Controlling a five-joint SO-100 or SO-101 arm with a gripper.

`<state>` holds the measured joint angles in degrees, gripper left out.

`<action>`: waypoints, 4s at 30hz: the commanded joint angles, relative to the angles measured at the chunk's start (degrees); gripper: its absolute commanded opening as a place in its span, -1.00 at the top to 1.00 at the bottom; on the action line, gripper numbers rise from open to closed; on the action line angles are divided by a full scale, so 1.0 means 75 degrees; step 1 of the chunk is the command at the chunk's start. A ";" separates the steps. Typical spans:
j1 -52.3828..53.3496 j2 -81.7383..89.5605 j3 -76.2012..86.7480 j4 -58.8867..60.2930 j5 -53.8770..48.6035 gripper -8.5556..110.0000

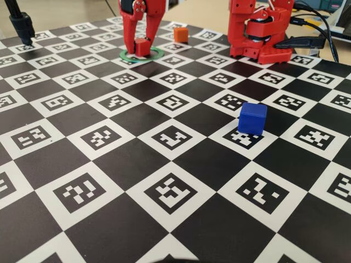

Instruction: Grab the red cube then put it in the green circle then put the blue cube on top and finally the orange cube on top

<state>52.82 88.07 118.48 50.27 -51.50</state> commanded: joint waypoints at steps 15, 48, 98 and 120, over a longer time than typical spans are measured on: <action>0.0035 0.0527 0.0023 -0.0187 0.0082 0.16; -0.0434 0.2191 -0.2590 0.3246 0.0809 -0.04; -0.9410 0.0633 -0.5660 0.5309 0.9703 0.00; -1.1590 -0.0059 -0.5555 0.4547 1.1719 0.01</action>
<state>-33.75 86.31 79.54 85.78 35.51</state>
